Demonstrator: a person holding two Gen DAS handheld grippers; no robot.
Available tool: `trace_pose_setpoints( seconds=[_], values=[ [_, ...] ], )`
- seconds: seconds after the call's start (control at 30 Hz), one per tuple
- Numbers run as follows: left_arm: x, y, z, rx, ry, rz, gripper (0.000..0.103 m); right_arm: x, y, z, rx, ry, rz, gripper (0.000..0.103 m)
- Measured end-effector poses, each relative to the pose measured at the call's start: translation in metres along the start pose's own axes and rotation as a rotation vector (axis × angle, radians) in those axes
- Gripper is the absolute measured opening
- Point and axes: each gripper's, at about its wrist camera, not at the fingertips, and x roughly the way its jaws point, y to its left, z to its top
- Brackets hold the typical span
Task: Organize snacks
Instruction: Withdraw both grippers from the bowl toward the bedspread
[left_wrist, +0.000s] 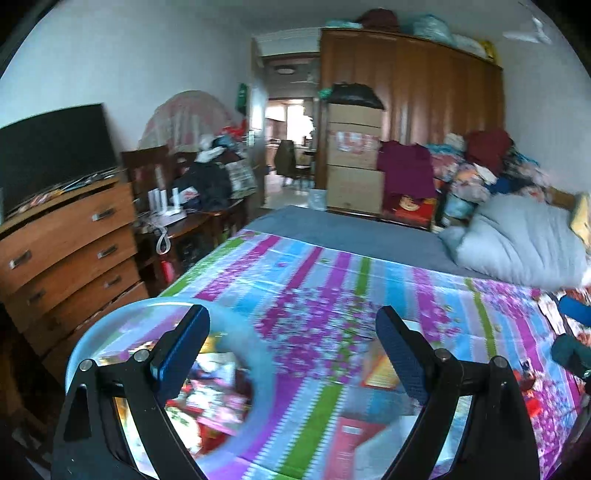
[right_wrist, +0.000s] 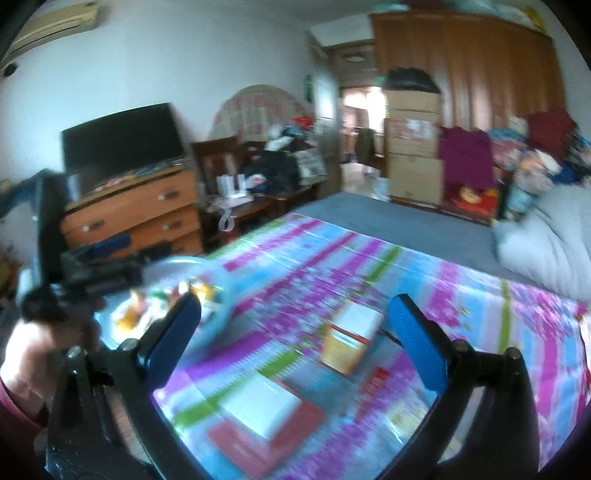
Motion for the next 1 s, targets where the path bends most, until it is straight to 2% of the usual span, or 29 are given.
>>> trace_pose_setpoints(
  seconds=[0.13,0.4,0.5,0.53,0.6,0.67,0.8,0.9,1.0],
  values=[
    [-0.006,-0.057,-0.007,0.049,0.010,-0.062,0.092,-0.018,-0.043,-0.028,0.072,0.016,-0.077,0.103],
    [-0.020,-0.182,-0.042,0.161,0.046,-0.244,0.092,-0.048,-0.122,-0.104,0.198,0.093,-0.233,0.103],
    [-0.026,-0.228,-0.068,0.206,0.069,-0.338,0.092,-0.053,-0.153,-0.146,0.242,0.149,-0.303,0.103],
    [-0.026,-0.247,-0.084,0.222,0.091,-0.394,0.096,-0.053,-0.164,-0.161,0.266,0.177,-0.317,0.103],
    [-0.023,-0.271,-0.109,0.251,0.145,-0.462,0.101,-0.048,-0.184,-0.195,0.314,0.242,-0.347,0.103],
    [-0.010,-0.301,-0.149,0.311,0.231,-0.496,0.101,-0.040,-0.198,-0.226,0.346,0.305,-0.377,0.103],
    [0.037,-0.323,-0.210,0.363,0.382,-0.464,0.101,-0.018,-0.223,-0.280,0.437,0.428,-0.416,0.103],
    [0.086,-0.317,-0.251,0.326,0.493,-0.377,0.101,-0.009,-0.228,-0.299,0.460,0.443,-0.435,0.103],
    [0.116,-0.303,-0.273,0.269,0.538,-0.305,0.101,-0.002,-0.225,-0.300,0.407,0.431,-0.474,0.103]
  ],
)
